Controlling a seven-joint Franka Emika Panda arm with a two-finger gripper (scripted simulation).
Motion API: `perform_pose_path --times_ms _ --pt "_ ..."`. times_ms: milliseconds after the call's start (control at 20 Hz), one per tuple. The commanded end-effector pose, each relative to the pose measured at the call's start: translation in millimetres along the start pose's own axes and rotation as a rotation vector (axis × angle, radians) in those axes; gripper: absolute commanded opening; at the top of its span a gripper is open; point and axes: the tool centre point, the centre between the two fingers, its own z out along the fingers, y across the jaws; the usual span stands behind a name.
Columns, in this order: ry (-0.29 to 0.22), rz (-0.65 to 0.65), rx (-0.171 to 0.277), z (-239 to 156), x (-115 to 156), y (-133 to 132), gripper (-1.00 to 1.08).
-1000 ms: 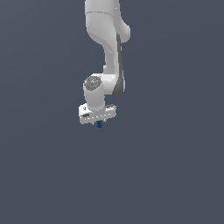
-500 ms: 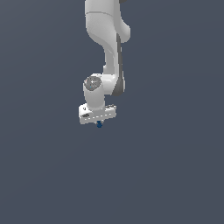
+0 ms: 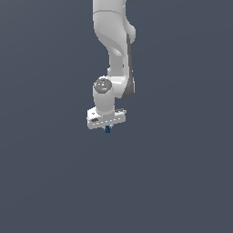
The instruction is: Pick up the object and move it to a goal position.
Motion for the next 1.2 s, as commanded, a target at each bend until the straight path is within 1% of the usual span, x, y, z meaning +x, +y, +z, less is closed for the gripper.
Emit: perform_pose_path --times_ms 0,150,500,700,950,1150 --pt "0.001 -0.001 0.0 -4 7 -16 -1.0" --pt "0.001 -0.001 0.0 -10 18 -41 -1.0" --pt "0.001 -0.001 -0.001 -27 52 -115 -1.0" --pt "0.001 -0.001 -0.001 -35 69 -151 -1.0" --pt "0.001 -0.001 -0.001 -42 85 -181 -1.0" --pt "0.001 -0.001 0.0 -45 91 -192 -1.0"
